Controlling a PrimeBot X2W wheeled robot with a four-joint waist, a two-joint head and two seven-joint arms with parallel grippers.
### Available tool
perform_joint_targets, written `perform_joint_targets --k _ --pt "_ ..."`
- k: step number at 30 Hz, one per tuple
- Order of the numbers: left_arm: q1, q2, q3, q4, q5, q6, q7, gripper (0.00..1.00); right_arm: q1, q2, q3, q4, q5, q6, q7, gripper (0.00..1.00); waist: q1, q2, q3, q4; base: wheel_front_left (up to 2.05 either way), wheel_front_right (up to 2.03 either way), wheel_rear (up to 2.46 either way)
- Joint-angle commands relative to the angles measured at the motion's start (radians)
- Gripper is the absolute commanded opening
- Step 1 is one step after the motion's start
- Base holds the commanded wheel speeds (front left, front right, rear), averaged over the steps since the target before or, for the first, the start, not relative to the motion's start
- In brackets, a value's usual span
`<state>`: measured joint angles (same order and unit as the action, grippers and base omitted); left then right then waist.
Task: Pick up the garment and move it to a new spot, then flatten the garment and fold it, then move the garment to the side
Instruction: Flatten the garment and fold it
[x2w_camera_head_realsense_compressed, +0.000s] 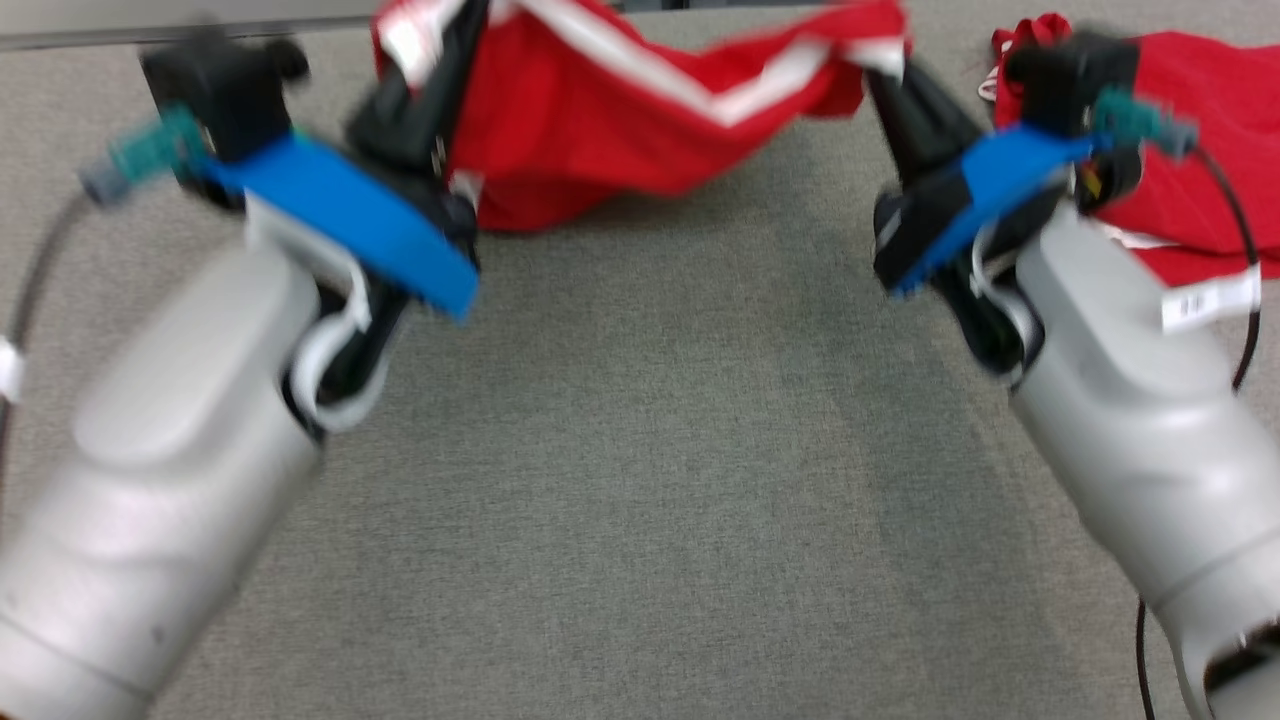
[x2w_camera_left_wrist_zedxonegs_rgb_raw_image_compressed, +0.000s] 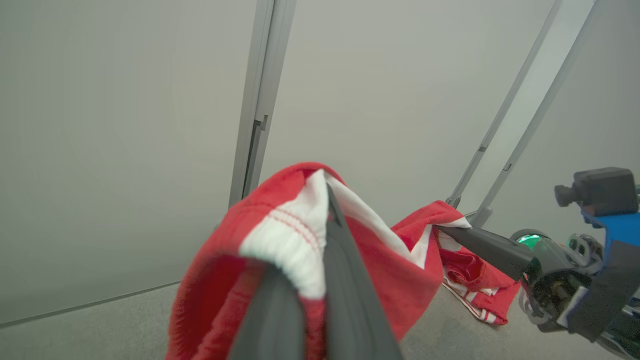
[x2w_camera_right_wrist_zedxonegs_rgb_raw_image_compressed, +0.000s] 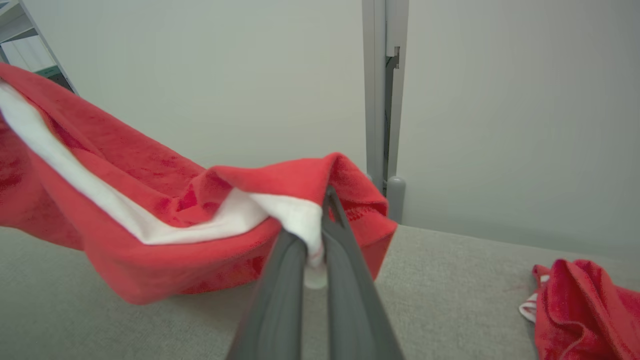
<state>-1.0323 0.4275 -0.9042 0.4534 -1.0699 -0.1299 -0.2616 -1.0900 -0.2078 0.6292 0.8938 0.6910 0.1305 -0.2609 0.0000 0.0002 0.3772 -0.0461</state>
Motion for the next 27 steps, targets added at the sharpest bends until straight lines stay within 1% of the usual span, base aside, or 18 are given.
perform_joint_targets --k 1,3,4,7,11,15,18,21,27 --pt "0.091 -0.008 0.032 -0.025 0.040 -0.001 -0.004 0.00 0.079 -0.025 0.001 -0.042 0.013 0.000 -0.004 0.00 0.0000 -0.0002 -0.018 0.004 0.00 0.00 0.00" --pt "0.187 -0.016 0.085 -0.054 0.075 -0.001 -0.004 0.00 0.168 -0.037 -0.004 -0.090 0.022 0.000 -0.005 0.00 0.0000 -0.0002 -0.037 0.006 0.00 0.00 0.00" --pt "0.187 -0.016 0.085 -0.054 0.075 -0.001 -0.004 0.00 0.168 -0.037 -0.004 -0.090 0.022 0.000 -0.005 0.00 0.0000 -0.0002 -0.037 0.006 0.00 0.00 0.00" --pt "0.338 -0.026 0.132 -0.089 0.131 -0.001 -0.004 0.00 0.295 -0.054 -0.026 -0.155 0.032 0.000 -0.005 0.00 0.0000 -0.0002 -0.066 0.007 0.00 0.00 0.00" --pt "0.510 -0.033 0.162 -0.135 0.190 -0.001 -0.004 0.00 0.464 -0.074 -0.037 -0.232 0.034 0.000 -0.005 0.00 0.0000 -0.0002 -0.105 0.013 0.00 0.00 0.00" --pt "0.639 -0.033 0.175 -0.158 0.248 -0.001 -0.004 0.00 0.605 -0.093 -0.037 -0.296 0.015 0.000 -0.005 0.00 0.0000 -0.0002 -0.136 0.024 0.00 0.00 0.00" --pt "0.719 -0.050 0.200 -0.169 0.265 -0.001 -0.004 0.00 0.694 -0.096 -0.055 -0.329 -0.002 0.000 -0.005 0.00 0.0000 -0.0002 -0.152 0.032 0.00 0.00 0.00" --pt "0.784 -0.055 0.199 -0.162 0.281 -0.001 -0.004 0.00 0.766 -0.085 -0.076 -0.363 -0.028 0.000 -0.005 0.00 0.0000 -0.0002 -0.166 0.036 0.00 0.00 0.00" --pt "0.849 -0.072 0.206 -0.164 0.305 -0.001 -0.004 0.00 0.873 -0.060 -0.141 -0.395 -0.073 0.000 -0.005 0.00 0.0000 -0.0002 -0.196 0.043 0.00 0.00 0.00"
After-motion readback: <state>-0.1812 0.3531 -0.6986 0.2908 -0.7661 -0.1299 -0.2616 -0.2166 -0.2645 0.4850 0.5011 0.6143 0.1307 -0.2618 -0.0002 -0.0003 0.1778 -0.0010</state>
